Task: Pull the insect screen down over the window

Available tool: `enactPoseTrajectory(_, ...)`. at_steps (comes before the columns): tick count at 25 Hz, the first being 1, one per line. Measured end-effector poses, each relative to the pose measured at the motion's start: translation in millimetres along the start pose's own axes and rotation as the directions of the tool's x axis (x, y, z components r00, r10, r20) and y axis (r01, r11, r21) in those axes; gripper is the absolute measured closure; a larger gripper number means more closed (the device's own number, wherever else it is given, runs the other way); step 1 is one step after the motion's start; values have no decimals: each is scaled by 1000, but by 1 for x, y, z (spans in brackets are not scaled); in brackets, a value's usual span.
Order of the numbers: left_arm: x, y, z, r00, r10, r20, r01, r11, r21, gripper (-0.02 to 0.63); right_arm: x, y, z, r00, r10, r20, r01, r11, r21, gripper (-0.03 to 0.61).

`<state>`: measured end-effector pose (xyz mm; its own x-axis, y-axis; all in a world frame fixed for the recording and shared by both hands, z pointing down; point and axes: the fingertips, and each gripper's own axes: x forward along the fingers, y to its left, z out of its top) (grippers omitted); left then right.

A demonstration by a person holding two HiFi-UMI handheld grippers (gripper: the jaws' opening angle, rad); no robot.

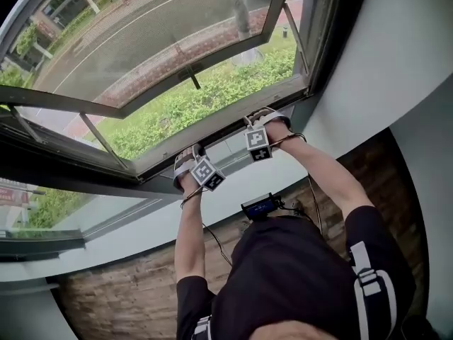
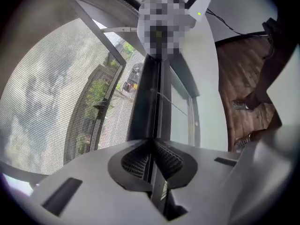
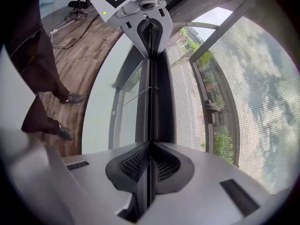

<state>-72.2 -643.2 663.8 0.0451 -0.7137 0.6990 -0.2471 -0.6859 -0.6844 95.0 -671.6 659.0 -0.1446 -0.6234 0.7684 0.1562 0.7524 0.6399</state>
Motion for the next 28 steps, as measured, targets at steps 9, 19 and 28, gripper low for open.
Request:
enactPoseTrajectory(9,-11,-6,6,1000,3,29,-3,1000,-22,583,-6,10,-9,997,-72,-33,72,997,-25,557)
enactPoseTrajectory(19,-73,-25,-14,948,97,303,144,720,-679,584,-43,93,-60,989,-151,-8,110,680,725,557)
enactPoseTrajectory(28,-117,-183,-94,876,0,483,474,196,-859,584,-129,409,-95,962,265,-71,40,121,992,557)
